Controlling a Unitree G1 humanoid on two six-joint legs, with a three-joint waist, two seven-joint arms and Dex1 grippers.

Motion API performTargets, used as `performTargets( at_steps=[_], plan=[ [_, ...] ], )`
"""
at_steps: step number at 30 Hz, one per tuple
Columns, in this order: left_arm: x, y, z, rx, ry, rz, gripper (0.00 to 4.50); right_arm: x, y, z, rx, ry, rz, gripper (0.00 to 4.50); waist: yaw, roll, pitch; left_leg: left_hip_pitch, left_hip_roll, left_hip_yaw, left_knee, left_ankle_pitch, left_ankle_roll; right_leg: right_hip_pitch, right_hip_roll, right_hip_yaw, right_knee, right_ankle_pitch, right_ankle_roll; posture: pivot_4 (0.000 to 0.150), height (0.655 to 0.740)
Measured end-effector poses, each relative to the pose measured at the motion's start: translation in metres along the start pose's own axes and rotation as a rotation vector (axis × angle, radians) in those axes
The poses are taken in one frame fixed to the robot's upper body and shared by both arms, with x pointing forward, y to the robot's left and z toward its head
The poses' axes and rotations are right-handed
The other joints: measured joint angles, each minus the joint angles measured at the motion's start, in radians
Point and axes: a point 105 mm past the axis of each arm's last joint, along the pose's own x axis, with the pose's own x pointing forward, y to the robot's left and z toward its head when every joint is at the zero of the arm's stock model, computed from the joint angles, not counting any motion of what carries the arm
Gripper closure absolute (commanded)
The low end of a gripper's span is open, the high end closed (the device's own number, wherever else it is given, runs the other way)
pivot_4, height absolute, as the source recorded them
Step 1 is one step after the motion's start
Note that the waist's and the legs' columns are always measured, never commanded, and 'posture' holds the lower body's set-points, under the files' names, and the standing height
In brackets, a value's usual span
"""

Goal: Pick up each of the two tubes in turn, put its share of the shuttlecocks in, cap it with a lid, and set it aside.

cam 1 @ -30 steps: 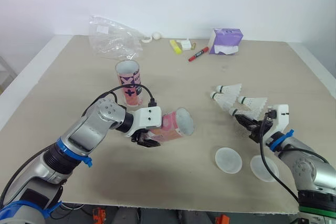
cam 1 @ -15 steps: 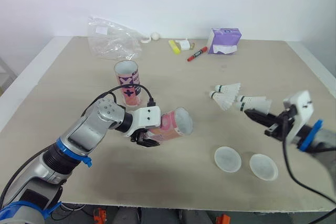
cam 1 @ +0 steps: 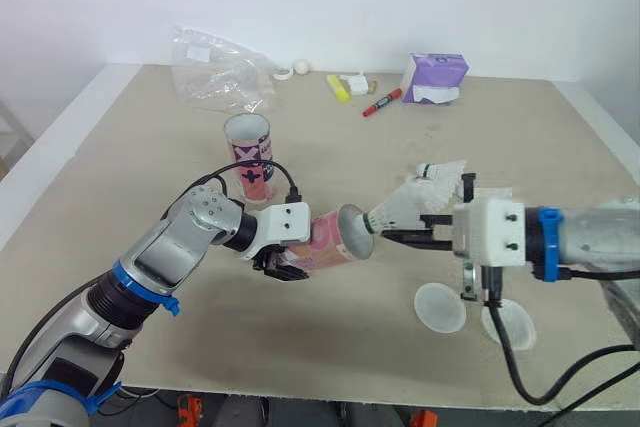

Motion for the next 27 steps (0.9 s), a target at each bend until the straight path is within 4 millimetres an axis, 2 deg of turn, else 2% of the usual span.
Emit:
performTargets(
  at_steps=[3,8,13,14,18,21,23,26,27],
  plan=[
    [0.000,0.001,-0.001,-0.003,0.001,0.002,1.36,0.010,-0.001,0.002,-0.020,-0.022,0.019,4.48,0.000,0.000,0.000,0.000,0.000,0.000,0.000,0.000,0.001,0.000,0.000,0.000,0.000,0.001,0.001,0.150,0.7400],
    [0.000,0.001,0.000,-0.003,0.000,0.002,1.36,0.017,0.000,0.006,-0.023,-0.038,0.048,2.69,0.000,0.000,0.000,0.000,0.000,0.000,0.000,0.000,0.001,0.000,0.000,0.000,0.000,0.001,0.001,0.150,0.7400],
    [0.000,0.001,0.000,-0.004,0.000,0.003,1.36,0.014,0.002,0.010,-0.006,-0.048,0.075,0.28,0.000,0.000,0.000,0.000,0.000,-0.001,0.000,0.001,0.001,0.001,0.000,-0.001,0.000,0.001,0.001,0.150,0.7400],
    [0.000,0.001,-0.001,-0.004,0.000,0.003,1.36,0.014,0.003,0.012,-0.002,-0.053,0.085,0.10,0.000,0.000,0.000,0.000,0.000,-0.001,0.000,0.001,0.001,0.001,0.000,-0.001,0.000,0.001,0.001,0.150,0.7400],
    [0.000,0.001,0.000,-0.004,0.000,0.004,1.36,-0.001,-0.009,0.018,0.153,-0.114,0.024,0.10,0.000,0.000,0.000,0.000,0.000,-0.001,0.001,0.001,0.001,0.001,0.000,-0.001,0.000,0.001,0.001,0.150,0.7400],
    [0.000,0.001,-0.001,-0.005,0.000,0.006,1.36,-0.020,-0.031,0.005,0.294,-0.108,-0.095,0.10,0.000,0.000,0.000,0.000,0.000,-0.001,0.001,0.001,0.001,0.001,0.000,-0.001,0.000,0.001,0.001,0.150,0.7400],
    [0.000,0.001,-0.001,-0.006,0.001,0.006,1.36,-0.025,-0.036,-0.006,0.338,-0.078,-0.126,0.10,0.000,0.000,0.000,0.001,0.000,-0.001,0.000,0.001,0.002,0.001,0.000,-0.001,0.000,0.002,0.001,0.150,0.7400],
    [0.000,0.001,-0.002,-0.008,0.002,0.007,1.36,-0.021,-0.036,-0.009,0.325,-0.055,-0.105,0.91,-0.001,0.001,-0.001,0.001,0.000,-0.001,0.000,0.001,0.002,0.001,0.001,-0.001,0.000,0.002,0.001,0.150,0.7400],
    [0.000,0.001,-0.002,-0.007,0.002,0.007,1.36,-0.016,-0.035,-0.008,0.316,-0.050,-0.083,1.40,-0.001,0.001,-0.001,0.001,0.000,-0.001,0.000,0.001,0.002,0.001,0.001,-0.001,0.000,0.002,0.001,0.150,0.7400]
  ],
)
